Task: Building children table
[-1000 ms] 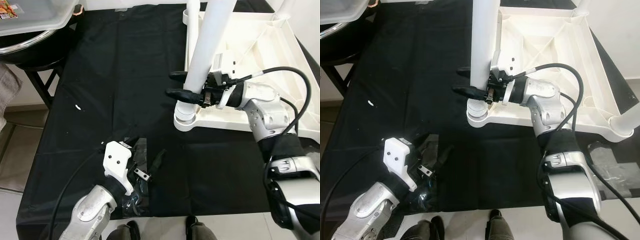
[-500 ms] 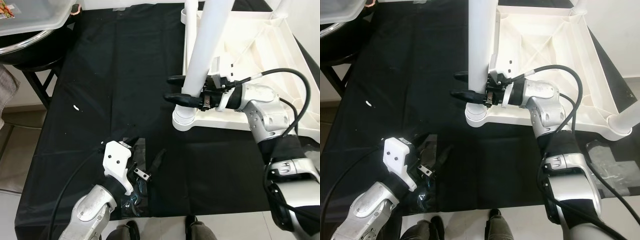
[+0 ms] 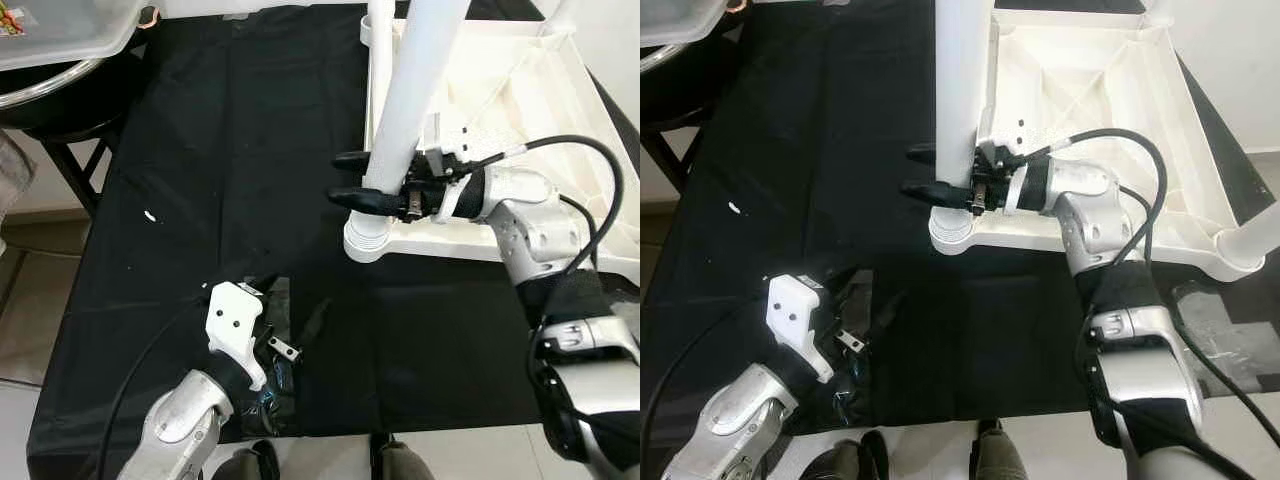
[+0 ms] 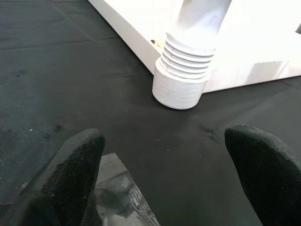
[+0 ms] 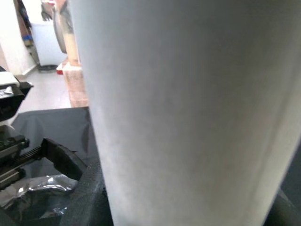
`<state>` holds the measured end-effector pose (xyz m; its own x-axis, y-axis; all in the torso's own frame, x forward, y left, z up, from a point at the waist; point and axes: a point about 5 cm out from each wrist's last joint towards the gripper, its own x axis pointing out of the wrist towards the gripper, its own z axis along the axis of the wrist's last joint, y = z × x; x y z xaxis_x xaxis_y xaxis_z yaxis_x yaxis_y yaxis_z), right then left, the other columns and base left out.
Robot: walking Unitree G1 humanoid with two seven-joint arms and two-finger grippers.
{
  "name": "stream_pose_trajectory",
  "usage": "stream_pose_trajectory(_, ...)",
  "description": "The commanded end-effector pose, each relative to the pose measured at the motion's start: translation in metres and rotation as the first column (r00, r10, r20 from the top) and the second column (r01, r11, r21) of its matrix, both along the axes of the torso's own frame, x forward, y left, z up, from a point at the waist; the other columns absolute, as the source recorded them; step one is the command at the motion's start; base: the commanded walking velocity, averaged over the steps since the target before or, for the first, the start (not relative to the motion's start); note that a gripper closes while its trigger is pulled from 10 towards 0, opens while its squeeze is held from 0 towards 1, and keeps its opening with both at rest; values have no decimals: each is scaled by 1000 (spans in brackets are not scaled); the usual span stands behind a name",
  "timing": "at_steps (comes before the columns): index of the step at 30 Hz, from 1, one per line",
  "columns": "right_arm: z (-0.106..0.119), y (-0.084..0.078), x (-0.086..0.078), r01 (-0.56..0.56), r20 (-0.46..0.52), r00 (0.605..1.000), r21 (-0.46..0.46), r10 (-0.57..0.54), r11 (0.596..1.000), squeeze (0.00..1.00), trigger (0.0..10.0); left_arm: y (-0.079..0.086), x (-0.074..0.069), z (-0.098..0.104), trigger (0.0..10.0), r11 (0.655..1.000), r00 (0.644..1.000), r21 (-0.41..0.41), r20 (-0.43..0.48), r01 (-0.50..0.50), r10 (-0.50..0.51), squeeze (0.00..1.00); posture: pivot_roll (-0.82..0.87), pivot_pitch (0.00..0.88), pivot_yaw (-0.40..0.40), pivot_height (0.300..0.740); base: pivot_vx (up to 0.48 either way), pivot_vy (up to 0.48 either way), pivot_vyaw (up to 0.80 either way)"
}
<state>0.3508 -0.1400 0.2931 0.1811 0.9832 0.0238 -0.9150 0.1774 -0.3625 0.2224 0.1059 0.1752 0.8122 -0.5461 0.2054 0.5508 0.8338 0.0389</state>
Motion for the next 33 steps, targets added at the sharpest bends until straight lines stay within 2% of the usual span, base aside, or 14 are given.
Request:
stream_pose_trajectory(1,-38,3,-1,-86,-181,981,-76,71,993,0,10000,2,-6,-3,10000,1000,1000,13,-21,0,1,0,38,372,10,740,0,0,0)
stream_pose_trajectory(5,-36,4,-1,-117,-181,979,-97,98,988,0,10000,2,-7,-3,10000,1000,1000,13,-22,0,1,0,40,375,8,740,0,0,0)
stream_pose_trajectory(6,-30,5,2,-160,-172,976,-132,137,978,0,10000,2,-11,-3,10000,1000,1000,12,-28,-1,1,0,49,376,1,740,0,0,0)
stream_pose_trajectory(11,-24,7,4,-189,-156,974,-174,162,966,0,10000,1,-16,-3,10000,1000,999,11,-33,0,0,0,58,384,2,740,0,0,0)
stream_pose_trajectory(16,-12,16,2,-270,-140,960,-244,242,932,0,10000,1,-23,-2,10000,1000,999,10,-45,0,0,0,65,407,-5,740,0,0,0)
stream_pose_trajectory(20,-6,21,0,-303,-139,951,-253,275,919,0,10000,1,-29,-1,10000,1000,999,9,-53,-1,1,0,73,421,-6,740,0,0,0)
stream_pose_trajectory(25,-3,22,2,-300,-130,953,-241,275,923,0,10000,1,-32,0,10000,1000,998,9,-57,-5,6,0,74,427,-8,740,0,0,0)
stream_pose_trajectory(33,-9,9,6,-252,-133,964,-184,230,950,0,10000,0,-34,1,10000,1000,998,10,-63,-7,7,0,77,432,-7,740,0,0,0)
